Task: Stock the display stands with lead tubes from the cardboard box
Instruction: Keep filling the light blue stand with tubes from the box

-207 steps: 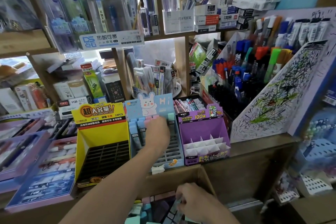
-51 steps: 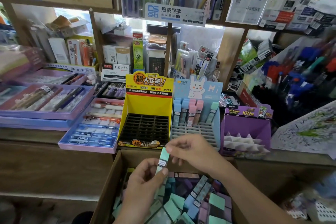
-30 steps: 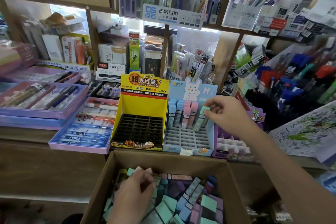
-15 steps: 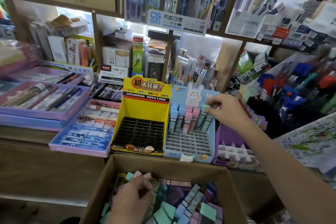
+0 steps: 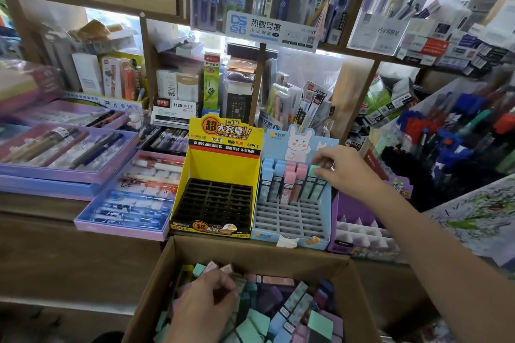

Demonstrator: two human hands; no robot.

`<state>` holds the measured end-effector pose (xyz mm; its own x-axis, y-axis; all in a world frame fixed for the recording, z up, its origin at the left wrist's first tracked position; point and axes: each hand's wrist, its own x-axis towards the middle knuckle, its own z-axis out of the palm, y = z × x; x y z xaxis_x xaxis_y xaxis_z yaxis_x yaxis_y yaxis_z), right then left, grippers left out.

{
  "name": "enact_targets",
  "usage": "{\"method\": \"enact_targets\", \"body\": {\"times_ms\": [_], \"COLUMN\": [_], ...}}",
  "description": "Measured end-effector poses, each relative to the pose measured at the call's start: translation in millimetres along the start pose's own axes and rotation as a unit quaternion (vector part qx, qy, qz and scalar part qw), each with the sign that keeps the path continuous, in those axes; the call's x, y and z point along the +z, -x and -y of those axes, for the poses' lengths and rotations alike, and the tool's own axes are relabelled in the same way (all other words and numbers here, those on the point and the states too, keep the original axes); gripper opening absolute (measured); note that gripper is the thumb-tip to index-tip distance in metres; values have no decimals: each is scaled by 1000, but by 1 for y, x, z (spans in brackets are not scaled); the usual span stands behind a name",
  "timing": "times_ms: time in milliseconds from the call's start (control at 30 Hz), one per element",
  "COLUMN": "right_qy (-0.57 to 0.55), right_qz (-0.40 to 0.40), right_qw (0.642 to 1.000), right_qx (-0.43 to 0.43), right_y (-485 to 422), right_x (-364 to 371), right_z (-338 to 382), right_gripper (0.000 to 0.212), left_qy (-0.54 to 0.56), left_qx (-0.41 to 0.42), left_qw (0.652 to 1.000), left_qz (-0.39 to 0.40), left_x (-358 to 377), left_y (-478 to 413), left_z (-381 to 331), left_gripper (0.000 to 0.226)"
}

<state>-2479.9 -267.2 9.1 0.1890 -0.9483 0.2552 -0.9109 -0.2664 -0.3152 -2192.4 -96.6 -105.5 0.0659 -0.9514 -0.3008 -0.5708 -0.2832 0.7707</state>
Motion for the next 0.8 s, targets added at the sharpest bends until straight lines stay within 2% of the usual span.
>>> {"method": "enact_targets", "body": {"times_ms": [200,367,433,600,800], "right_qy": [53,106,111,-43,-194], "right_qz": [-25,-25,-48,-101,29], "right_qw": [997,992,991,992,981], "right_qx": [-48,-58,-57,-66,-12], "right_y": [-4,-1,6,55,121], "right_x": [10,7,7,13,53], "right_z": [5,8,13,46,76], "right_gripper": [3,13,17,7,12], "left_qy": [2,4,-2,-11,-67], "left_qx": [2,-1,11,35,64], "left_qw": [1000,1000,1000,999,994], "left_qz": [-8,-10,-11,5,62], "left_x": [1,4,5,6,6], "left_y": [-1,0,-1,-3,-3], "left_z": [2,5,8,15,26], "left_gripper": [7,7,8,8,10]}}
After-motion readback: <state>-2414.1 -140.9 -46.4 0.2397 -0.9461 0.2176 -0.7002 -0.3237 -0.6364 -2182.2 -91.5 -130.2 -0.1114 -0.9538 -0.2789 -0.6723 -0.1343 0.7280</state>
